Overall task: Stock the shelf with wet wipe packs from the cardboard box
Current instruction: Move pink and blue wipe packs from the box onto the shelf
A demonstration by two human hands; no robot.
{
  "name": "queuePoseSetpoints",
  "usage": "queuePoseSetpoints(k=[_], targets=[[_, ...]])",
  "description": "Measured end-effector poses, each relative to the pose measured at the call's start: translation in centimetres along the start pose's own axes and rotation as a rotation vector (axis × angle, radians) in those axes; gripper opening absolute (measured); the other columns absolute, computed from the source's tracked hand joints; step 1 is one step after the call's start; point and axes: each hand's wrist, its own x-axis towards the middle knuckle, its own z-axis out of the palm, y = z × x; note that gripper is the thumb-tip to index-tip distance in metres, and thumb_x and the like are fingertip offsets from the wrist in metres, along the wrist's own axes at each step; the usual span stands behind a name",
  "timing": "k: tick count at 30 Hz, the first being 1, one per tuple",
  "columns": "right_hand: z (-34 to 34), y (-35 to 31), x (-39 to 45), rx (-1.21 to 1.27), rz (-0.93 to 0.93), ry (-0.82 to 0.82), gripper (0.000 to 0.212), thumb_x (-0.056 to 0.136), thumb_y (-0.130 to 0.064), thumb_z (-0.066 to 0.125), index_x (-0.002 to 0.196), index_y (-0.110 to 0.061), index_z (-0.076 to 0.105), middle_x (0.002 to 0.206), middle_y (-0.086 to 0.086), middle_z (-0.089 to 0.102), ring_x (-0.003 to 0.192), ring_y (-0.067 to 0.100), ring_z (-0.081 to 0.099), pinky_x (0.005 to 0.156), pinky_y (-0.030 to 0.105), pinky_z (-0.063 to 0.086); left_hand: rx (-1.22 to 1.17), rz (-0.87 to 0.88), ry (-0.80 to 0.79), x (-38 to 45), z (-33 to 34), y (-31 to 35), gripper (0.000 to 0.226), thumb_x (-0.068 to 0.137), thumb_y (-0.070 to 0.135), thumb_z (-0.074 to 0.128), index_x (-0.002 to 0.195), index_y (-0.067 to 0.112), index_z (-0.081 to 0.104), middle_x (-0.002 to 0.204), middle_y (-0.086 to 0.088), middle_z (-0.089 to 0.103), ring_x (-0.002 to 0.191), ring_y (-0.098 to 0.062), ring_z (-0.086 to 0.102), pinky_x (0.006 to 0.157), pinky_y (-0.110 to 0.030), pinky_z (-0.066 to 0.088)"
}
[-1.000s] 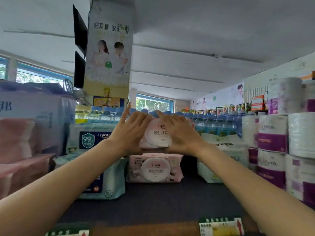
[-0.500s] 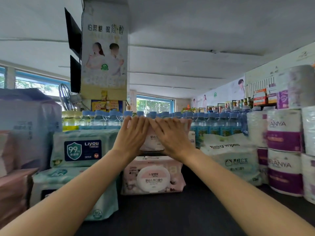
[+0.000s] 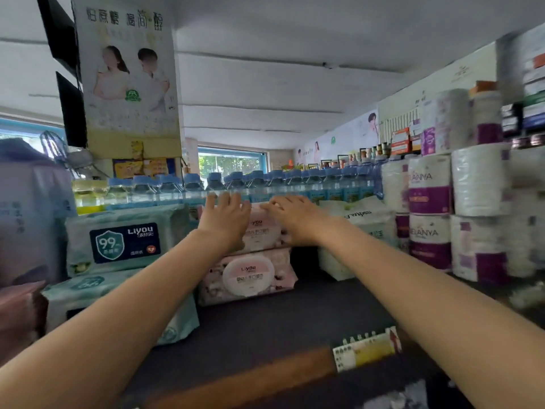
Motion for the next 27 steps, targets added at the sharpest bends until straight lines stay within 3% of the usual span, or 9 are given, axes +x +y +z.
queuePoseSetpoints(k=[5,8,12,14,19,23,27], targets=[[-3.2,2.4,-9.5,-0.145,0.273,-0.037,0.071,0.085,-0.019,0.059,0.145,-0.016,0.021,0.149,0.013,0.023,0.136,0.033,0.025,0.110,0.046,0.026,-0.275,0.109,0.286,-3.6,-4.5,3.7,0.045,0.088,0.026,0.052,0.129,0.010,0.042,0.134,-0.013,0.044,0.126,-0.031,0.042,0.108,-0.047,0.025],[-4.2,2.8,-18.0,-0.158,0.442,-0.164,0.059,0.086,-0.016,0.057,0.140,-0.013,0.031,0.145,0.017,0.026,0.134,0.033,0.026,0.103,0.044,0.032,-0.483,0.315,0.336,-6.7,-8.4,9.2,0.032,0.089,0.025,0.047,0.116,0.011,0.056,0.121,-0.012,0.056,0.113,-0.030,0.053,0.105,-0.044,0.026],[-4.7,2.1,-33.6,-0.107,0.659,-0.394,0.043,0.088,-0.023,0.057,0.128,-0.011,0.046,0.128,0.014,0.044,0.119,0.032,0.043,0.080,0.034,0.038,-0.642,0.698,0.272,-14.0,-12.8,19.7,0.035,0.092,0.036,0.044,0.112,0.010,0.057,0.115,-0.013,0.061,0.108,-0.032,0.056,0.102,-0.043,0.028],[-4.9,0.6,-42.6,-0.053,0.761,-0.561,0.036,0.086,-0.021,0.058,0.121,-0.012,0.052,0.122,0.011,0.052,0.113,0.030,0.050,0.083,0.034,0.044,-0.698,0.918,0.167,-18.8,-13.8,25.3,0.035,0.092,0.037,0.046,0.113,0.011,0.057,0.115,-0.011,0.061,0.109,-0.031,0.056,0.098,-0.043,0.034],[-8.9,-6.9,-62.7,0.066,1.110,-0.889,0.033,0.089,-0.017,0.057,0.121,-0.012,0.054,0.117,0.006,0.058,0.105,0.023,0.055,0.076,0.028,0.043,-0.986,1.269,0.164,-31.5,-17.9,36.0,0.023,0.090,0.029,0.047,0.106,0.018,0.059,0.106,-0.004,0.066,0.104,-0.027,0.058,0.096,-0.039,0.033],[-13.1,-13.0,-74.8,0.109,1.385,-0.947,0.018,0.087,-0.014,0.057,0.103,-0.022,0.061,0.097,0.002,0.063,0.097,0.026,0.057,0.070,0.024,0.035,-0.890,1.565,0.120,-41.8,-22.4,41.7,0.028,0.089,0.030,0.049,0.113,0.016,0.053,0.114,-0.004,0.061,0.110,-0.026,0.055,0.095,-0.039,0.029],[-15.1,-18.9,-84.5,0.177,1.577,-1.000,0.030,0.091,-0.022,0.055,0.119,-0.012,0.056,0.116,0.008,0.062,0.105,0.027,0.058,0.081,0.029,0.045,-0.800,1.698,0.176,-50.6,-25.6,46.5,0.033,0.087,0.027,0.049,0.117,0.013,0.051,0.116,-0.006,0.059,0.111,-0.026,0.055,0.097,-0.038,0.028]])
